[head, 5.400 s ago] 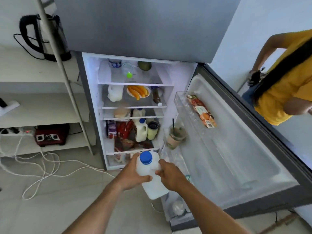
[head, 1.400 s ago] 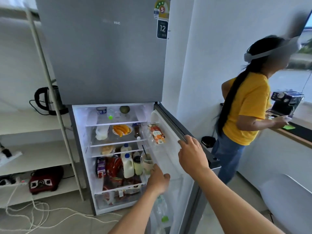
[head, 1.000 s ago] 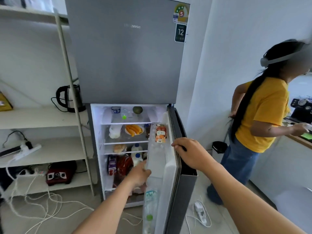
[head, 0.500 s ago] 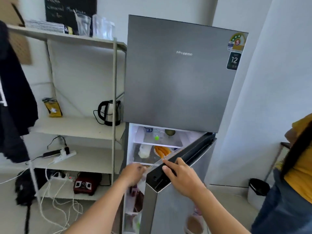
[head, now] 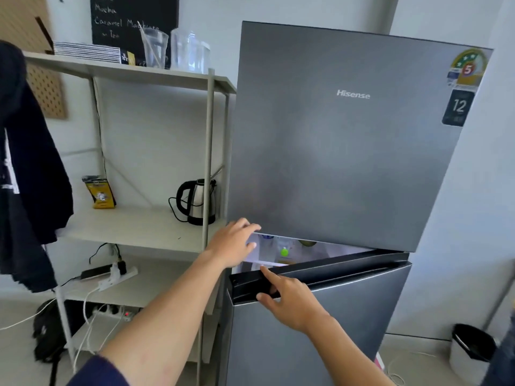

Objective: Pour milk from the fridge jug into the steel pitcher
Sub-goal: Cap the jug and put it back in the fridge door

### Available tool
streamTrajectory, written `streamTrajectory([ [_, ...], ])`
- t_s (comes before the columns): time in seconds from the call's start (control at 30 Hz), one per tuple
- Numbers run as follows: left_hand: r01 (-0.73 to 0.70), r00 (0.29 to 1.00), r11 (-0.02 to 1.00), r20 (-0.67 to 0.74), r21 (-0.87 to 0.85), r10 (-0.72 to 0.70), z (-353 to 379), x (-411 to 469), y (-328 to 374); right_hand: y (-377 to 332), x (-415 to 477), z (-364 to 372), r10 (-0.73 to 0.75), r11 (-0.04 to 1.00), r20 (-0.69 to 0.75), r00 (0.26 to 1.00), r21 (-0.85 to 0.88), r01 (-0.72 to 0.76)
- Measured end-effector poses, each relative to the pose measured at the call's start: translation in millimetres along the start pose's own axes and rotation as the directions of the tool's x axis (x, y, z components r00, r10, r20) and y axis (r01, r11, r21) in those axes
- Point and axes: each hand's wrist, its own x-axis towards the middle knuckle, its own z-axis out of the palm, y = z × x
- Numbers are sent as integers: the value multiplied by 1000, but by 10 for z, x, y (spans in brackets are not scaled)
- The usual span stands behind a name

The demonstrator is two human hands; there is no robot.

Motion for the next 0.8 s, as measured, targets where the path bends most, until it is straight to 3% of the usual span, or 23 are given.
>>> streamTrajectory([
  [0.17,-57,996,984,-58,168,67,-48,371,-269,45,407,121,59,992,1,998,114,-59],
  [0.33,-214,900,860,-249,463,358,41,779,-418,134,809,312,48,997,-131,990,64,-40],
  [0.43,-304,803,836,-349,457,483,100,914,-548,166,1094,358,48,998,-182,982,53,-39],
  [0.5,-342,777,826,-359,449,517,154,987,-663,201,1304,402,68,997,-196,978,32,-63],
  [0.8,-375,745,830,-399,414,535,249,1048,-773,226,1729,485,156,987,-264,952,4,-161],
])
